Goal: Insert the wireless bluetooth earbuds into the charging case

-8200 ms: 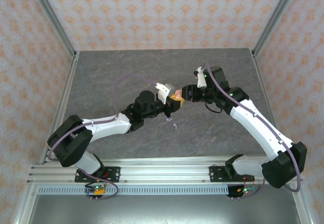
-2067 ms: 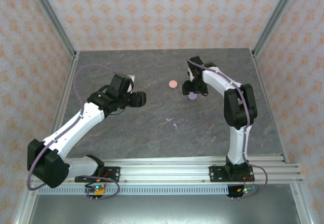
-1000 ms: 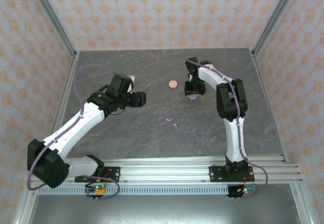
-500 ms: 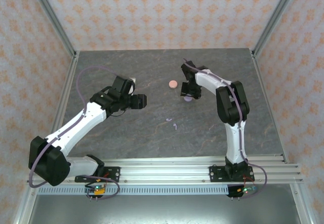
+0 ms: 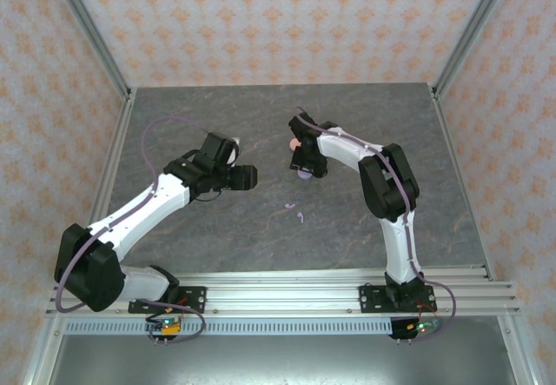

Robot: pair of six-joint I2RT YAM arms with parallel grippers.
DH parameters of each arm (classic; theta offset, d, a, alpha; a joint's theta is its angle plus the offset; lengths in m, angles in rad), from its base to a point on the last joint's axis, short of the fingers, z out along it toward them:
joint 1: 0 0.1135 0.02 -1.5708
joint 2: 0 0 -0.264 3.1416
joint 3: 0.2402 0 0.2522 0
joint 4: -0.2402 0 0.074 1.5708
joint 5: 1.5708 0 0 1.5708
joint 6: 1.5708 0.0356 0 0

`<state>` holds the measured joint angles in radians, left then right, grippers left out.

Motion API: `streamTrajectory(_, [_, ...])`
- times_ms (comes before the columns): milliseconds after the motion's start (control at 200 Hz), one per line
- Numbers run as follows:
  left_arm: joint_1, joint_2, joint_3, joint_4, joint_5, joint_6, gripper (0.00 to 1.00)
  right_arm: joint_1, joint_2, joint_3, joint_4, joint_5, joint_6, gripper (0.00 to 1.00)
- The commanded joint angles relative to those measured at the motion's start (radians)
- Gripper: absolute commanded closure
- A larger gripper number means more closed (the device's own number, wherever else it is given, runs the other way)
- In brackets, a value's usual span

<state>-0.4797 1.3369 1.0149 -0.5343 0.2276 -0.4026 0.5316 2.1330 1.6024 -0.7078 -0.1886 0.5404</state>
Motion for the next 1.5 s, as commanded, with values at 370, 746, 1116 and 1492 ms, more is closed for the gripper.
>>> streamTrajectory(370, [-0.073,0.178,0.033,0.169,0.099,-0.051,0.41,-0.022,-0.147,-0.036,0.007,-0.069,-0.058,0.32])
streamTrajectory(746, [-0.081,0.414,0.112,0.322,0.182,-0.126,0.66,-0.123,-0.054,0.047,-0.071,-0.105,-0.200,0.74])
streamTrajectory(1116, [-0.084,0.602,0.192,0.415,0.227,-0.205,0.81,-0.133,0.087,0.175,-0.136,-0.144,-0.261,0.85])
streamTrajectory(1492, [-0.089,0.712,0.259,0.416,0.234,-0.229,0.85,-0.133,0.132,0.200,-0.164,-0.211,-0.294,0.85])
